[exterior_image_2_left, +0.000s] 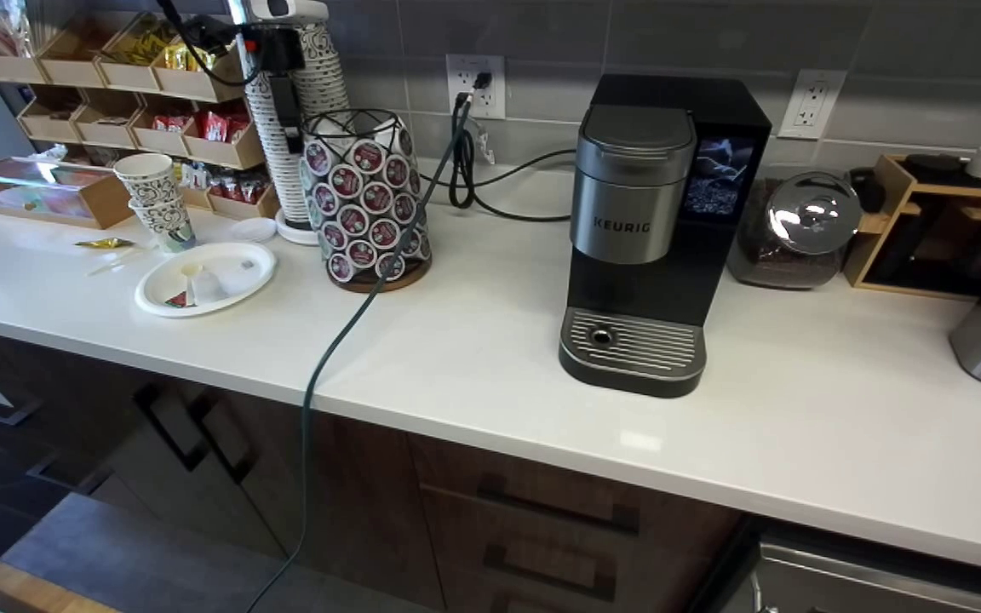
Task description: Put one coffee pod from the white plate on the stand
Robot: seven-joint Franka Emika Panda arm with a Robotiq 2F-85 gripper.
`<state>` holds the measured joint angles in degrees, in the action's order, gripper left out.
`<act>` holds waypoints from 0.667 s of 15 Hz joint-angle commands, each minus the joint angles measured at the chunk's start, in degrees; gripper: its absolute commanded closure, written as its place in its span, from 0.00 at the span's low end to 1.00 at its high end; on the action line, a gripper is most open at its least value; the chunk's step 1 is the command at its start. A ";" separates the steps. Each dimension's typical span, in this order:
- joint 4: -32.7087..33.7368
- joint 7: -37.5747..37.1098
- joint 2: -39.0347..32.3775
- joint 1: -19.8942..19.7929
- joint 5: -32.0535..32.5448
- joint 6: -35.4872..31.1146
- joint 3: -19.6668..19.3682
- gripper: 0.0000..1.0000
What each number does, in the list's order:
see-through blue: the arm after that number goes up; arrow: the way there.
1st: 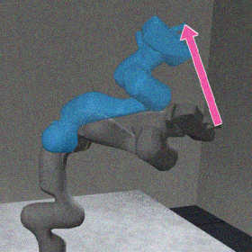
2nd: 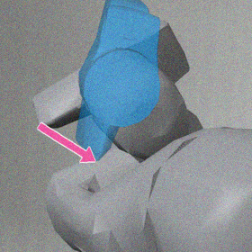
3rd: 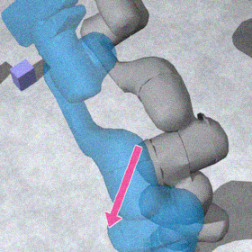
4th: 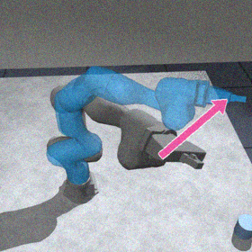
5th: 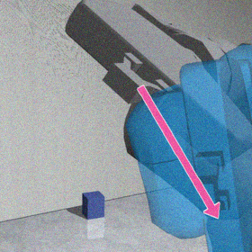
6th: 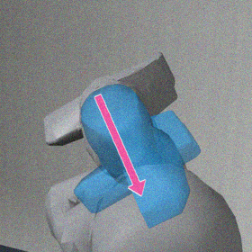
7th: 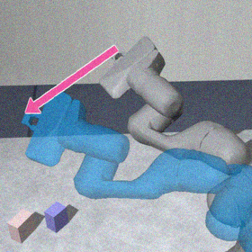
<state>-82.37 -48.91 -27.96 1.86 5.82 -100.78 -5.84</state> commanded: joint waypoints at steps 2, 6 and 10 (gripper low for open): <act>-2.95 1.99 2.97 0.10 -0.40 -0.43 0.12 0.00; -8.99 3.66 7.57 0.30 -0.59 -2.52 0.57 0.00; -16.97 7.13 12.37 1.07 0.44 -2.93 1.52 0.00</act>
<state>-90.46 -43.97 -21.01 2.29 5.62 -101.09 -5.08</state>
